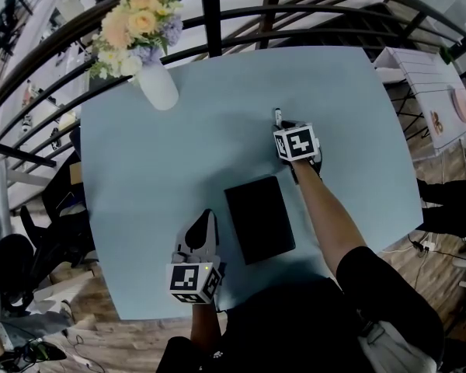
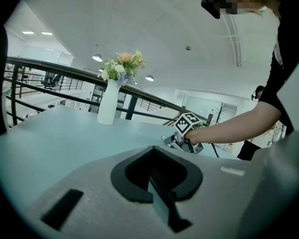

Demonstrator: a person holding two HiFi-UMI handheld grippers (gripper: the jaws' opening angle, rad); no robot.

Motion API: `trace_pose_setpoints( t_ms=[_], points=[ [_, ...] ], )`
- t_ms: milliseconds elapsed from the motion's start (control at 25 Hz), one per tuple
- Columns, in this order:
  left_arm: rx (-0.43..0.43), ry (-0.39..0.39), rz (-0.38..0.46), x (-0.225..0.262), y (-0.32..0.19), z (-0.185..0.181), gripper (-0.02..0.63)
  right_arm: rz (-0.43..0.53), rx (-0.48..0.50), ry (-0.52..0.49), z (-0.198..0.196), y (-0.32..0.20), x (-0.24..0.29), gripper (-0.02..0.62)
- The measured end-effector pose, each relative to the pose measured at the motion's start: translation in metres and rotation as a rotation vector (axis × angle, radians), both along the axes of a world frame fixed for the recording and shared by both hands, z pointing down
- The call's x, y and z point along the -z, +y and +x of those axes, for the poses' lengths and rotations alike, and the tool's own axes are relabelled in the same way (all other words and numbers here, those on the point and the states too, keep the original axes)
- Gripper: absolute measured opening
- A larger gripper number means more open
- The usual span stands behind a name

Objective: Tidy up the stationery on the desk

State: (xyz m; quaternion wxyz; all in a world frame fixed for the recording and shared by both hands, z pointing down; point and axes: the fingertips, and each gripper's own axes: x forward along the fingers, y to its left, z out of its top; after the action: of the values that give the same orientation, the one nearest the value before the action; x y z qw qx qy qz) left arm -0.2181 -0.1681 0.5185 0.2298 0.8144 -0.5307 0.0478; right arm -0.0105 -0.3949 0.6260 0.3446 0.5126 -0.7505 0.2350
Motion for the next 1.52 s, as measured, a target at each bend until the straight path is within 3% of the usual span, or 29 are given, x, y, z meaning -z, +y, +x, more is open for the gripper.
trace_pose_setpoints(
  t_ms=[360, 1520],
  points=[
    [0.011, 0.011, -0.006, 0.002, 0.005, -0.002, -0.008, -0.009, -0.132, -0.148, 0.009, -0.007, 0.0, 0.078],
    [-0.003, 0.0, 0.048, 0.03, 0.022, 0.015, -0.008, 0.082, -0.175, -0.323, 0.032, 0.067, 0.03, 0.074]
  ],
)
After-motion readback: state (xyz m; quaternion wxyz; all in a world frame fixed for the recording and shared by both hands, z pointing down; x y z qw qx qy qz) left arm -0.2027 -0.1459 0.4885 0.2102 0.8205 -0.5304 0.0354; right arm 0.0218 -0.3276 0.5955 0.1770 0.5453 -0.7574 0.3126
